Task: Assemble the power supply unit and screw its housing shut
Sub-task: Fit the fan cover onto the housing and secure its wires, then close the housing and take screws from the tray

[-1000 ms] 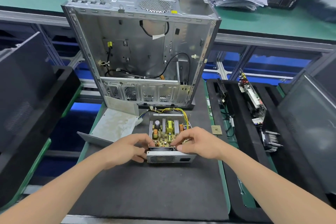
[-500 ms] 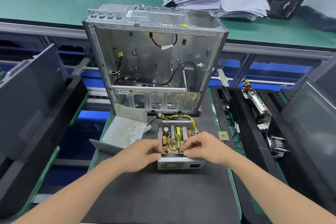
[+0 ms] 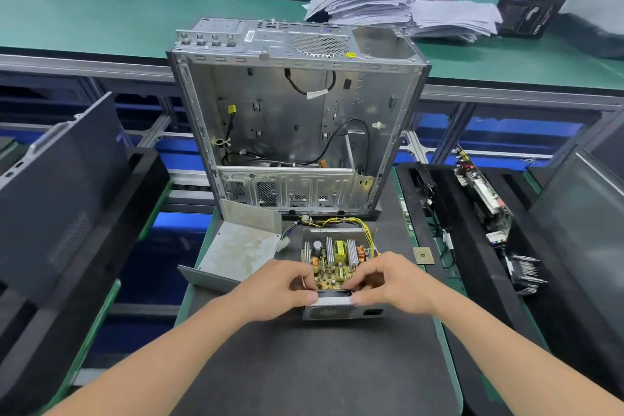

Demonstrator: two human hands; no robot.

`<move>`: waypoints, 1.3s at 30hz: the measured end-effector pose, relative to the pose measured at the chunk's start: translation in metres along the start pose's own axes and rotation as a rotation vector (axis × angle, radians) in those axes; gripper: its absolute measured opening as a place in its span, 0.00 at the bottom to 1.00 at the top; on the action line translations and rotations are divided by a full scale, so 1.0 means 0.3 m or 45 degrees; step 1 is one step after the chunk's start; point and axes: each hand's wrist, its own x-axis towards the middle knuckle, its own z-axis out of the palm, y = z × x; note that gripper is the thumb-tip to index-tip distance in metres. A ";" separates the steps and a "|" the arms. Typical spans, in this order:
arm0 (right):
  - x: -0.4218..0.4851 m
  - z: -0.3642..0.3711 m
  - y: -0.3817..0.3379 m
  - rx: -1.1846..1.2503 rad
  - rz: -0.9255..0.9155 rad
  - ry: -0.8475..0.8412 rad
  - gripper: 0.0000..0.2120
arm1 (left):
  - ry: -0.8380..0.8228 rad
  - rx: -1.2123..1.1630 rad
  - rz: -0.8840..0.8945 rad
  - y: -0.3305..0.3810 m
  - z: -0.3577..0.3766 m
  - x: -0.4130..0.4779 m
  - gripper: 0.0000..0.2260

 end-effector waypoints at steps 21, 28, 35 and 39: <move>-0.107 -0.042 0.076 -0.256 -0.264 0.181 0.14 | 0.334 0.192 0.034 0.255 0.150 0.100 0.06; -0.167 -0.121 0.170 -0.286 -0.171 0.164 0.14 | 0.364 0.215 0.075 0.313 0.223 0.146 0.06; -0.240 -0.190 0.266 -0.280 -0.144 0.176 0.13 | 0.360 0.248 0.155 0.393 0.304 0.199 0.07; -0.299 -0.274 0.352 -0.227 -0.060 0.282 0.13 | 0.371 0.253 0.184 0.456 0.349 0.244 0.07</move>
